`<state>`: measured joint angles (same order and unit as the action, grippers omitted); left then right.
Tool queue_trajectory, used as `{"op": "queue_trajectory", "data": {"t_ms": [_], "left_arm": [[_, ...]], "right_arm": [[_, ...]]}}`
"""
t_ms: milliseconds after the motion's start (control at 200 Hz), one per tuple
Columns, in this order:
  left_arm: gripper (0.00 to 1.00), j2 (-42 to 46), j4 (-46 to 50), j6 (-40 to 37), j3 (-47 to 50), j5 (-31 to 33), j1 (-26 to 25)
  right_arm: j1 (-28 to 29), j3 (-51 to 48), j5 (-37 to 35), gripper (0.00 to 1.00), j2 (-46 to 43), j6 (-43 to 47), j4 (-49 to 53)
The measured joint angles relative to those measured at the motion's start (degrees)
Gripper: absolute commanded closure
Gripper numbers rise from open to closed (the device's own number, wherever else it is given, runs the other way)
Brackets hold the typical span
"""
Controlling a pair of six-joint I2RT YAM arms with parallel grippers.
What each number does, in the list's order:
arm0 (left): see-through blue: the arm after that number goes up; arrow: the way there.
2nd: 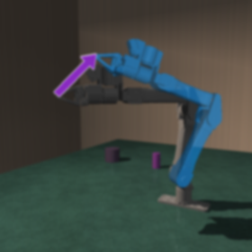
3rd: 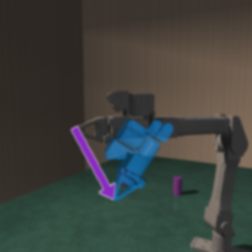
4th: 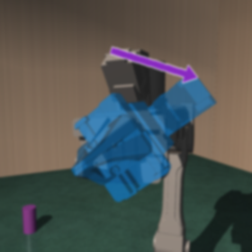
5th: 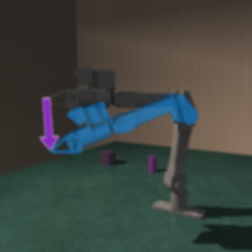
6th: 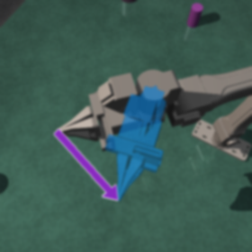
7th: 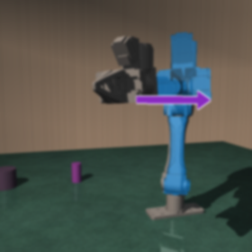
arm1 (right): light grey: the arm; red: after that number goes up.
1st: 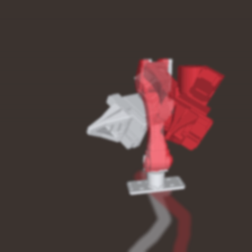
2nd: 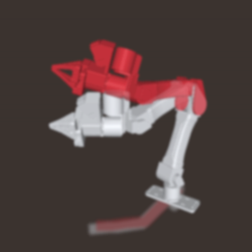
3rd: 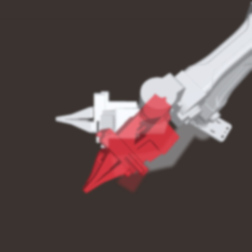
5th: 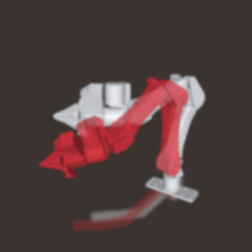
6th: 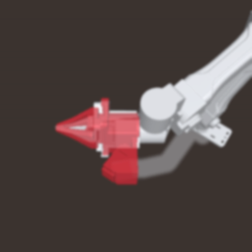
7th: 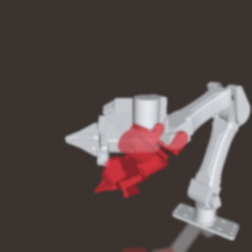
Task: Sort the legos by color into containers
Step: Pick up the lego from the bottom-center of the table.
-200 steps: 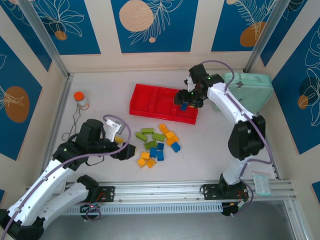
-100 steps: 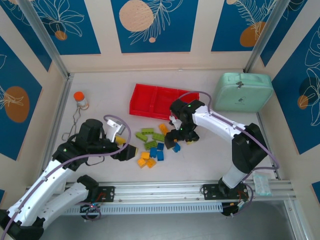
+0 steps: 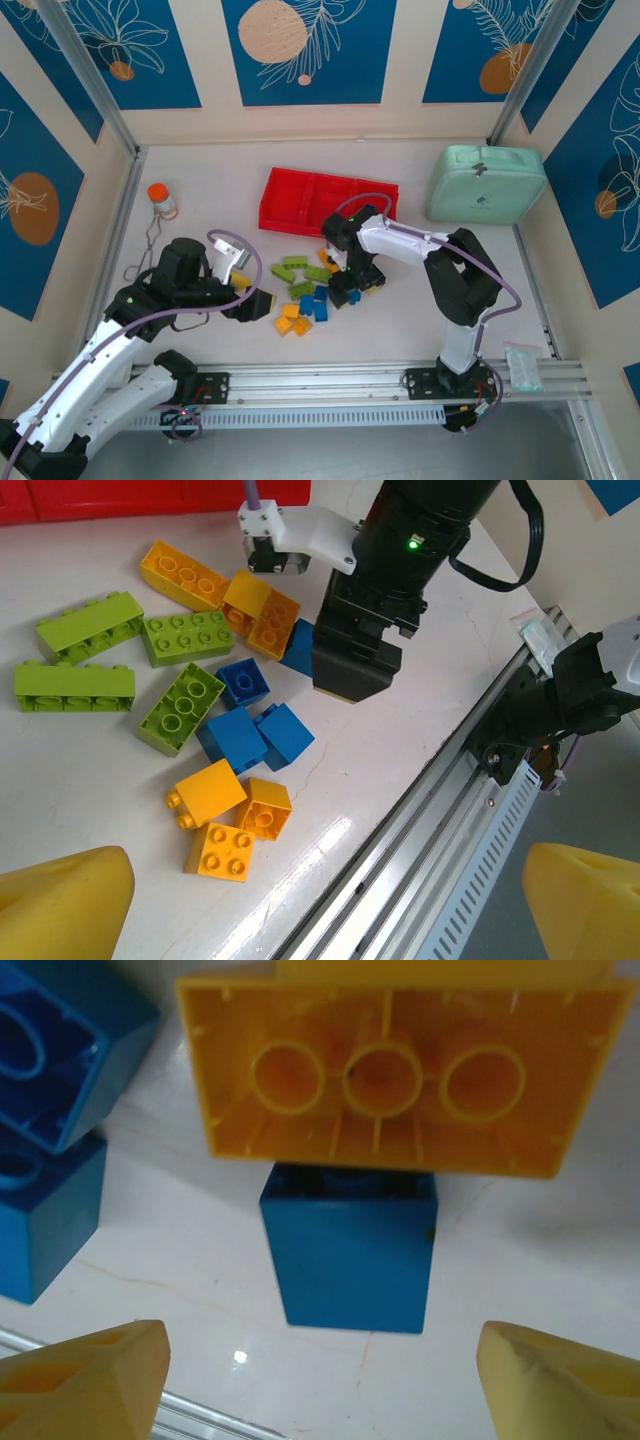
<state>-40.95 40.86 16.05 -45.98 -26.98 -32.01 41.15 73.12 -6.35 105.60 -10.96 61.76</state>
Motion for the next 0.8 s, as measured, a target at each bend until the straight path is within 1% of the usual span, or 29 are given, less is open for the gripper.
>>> {"op": "queue_trajectory", "data": {"t_ms": [70,230,460,575,630,675,750,785,800], "left_arm": [[0.01,-0.13,0.0,0.02,0.0,0.0,0.0],[0.01,-1.25,0.0,0.07,0.04,0.0,0.0],[0.01,-1.62,0.0,0.15,0.31,0.0,0.0],[0.01,-1.62,0.0,0.15,0.31,0.0,0.0],[0.01,-1.62,0.0,0.15,0.31,0.0,0.0],[0.01,-1.62,0.0,0.15,0.31,0.0,0.0],[0.01,-1.62,0.0,0.15,0.31,0.0,0.0],[0.0,-1.62,0.0,0.15,0.31,0.0,0.0],[0.01,-1.62,0.02,0.15,0.31,0.02,0.0]], "right_arm": [[0.0,0.79,-0.92,0.28,1.03,0.98,-0.35],[0.07,1.57,-1.86,0.4,1.79,2.82,-0.9],[2.1,1.68,-2.25,0.48,2.75,4.5,-1.73],[3.5,1.77,-2.6,0.55,4.13,4.85,-2.01],[3.93,1.77,-2.93,0.6,5.01,4.87,-1.99],[4.26,1.77,-3.28,0.67,5.53,4.74,-1.97],[4.79,1.9,-4.28,0.7,5.64,4.83,-1.88],[5.03,1.92,-4.76,0.73,5.64,4.63,-1.92],[5.11,1.92,-4.9,0.76,5.64,4.33,-1.92]]}}
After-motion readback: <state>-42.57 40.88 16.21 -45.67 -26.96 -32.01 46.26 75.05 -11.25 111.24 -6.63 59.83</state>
